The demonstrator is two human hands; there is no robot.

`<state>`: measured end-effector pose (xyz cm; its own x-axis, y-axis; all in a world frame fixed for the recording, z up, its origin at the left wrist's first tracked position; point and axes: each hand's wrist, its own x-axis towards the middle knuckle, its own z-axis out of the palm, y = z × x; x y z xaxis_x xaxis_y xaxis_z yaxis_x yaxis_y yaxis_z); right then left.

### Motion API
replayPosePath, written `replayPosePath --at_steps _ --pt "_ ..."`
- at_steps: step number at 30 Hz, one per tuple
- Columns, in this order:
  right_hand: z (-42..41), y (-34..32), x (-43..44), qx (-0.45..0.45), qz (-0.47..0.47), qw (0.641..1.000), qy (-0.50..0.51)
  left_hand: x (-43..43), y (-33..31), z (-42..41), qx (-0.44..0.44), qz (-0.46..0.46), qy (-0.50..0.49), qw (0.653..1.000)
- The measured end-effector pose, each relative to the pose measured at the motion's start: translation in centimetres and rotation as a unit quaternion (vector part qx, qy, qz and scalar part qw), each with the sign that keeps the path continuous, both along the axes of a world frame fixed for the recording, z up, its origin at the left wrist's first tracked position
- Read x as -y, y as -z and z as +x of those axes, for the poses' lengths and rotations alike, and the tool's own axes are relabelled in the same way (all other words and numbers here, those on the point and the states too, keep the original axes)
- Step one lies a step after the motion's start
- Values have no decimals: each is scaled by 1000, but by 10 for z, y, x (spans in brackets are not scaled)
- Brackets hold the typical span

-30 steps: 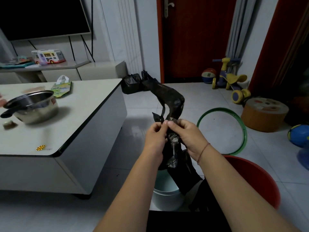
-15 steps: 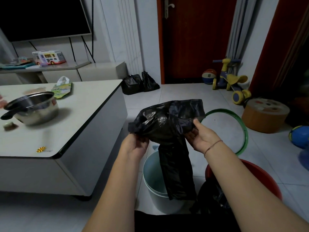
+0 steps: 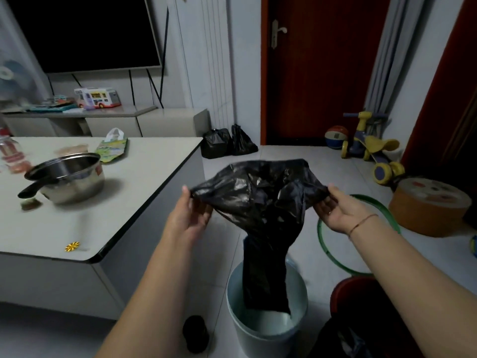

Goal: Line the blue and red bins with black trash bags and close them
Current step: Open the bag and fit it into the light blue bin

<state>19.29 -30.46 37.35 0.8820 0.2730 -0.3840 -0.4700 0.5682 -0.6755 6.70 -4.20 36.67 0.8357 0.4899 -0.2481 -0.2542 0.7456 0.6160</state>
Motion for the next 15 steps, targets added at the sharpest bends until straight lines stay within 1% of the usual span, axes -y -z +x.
replayPosePath --at_steps 3,5,7,9,11,15 --pt "12 -34 -9 71 -16 997 -36 -18 -38 7 35 122 17 992" --pt "13 -45 -13 91 -21 994 -58 -23 -45 7 27 151 28 988" --pt "11 -40 -13 96 -34 993 -62 -23 -31 4 -8 155 53 986" --pt "7 -17 -9 74 -50 994 -57 -20 1 -3 -54 131 72 987" --pt "2 16 -2 30 -60 996 -52 -11 40 -11 -91 79 76 990" --pt "-6 90 14 -54 -103 992 -44 8 119 -24 -132 -26 51 990"
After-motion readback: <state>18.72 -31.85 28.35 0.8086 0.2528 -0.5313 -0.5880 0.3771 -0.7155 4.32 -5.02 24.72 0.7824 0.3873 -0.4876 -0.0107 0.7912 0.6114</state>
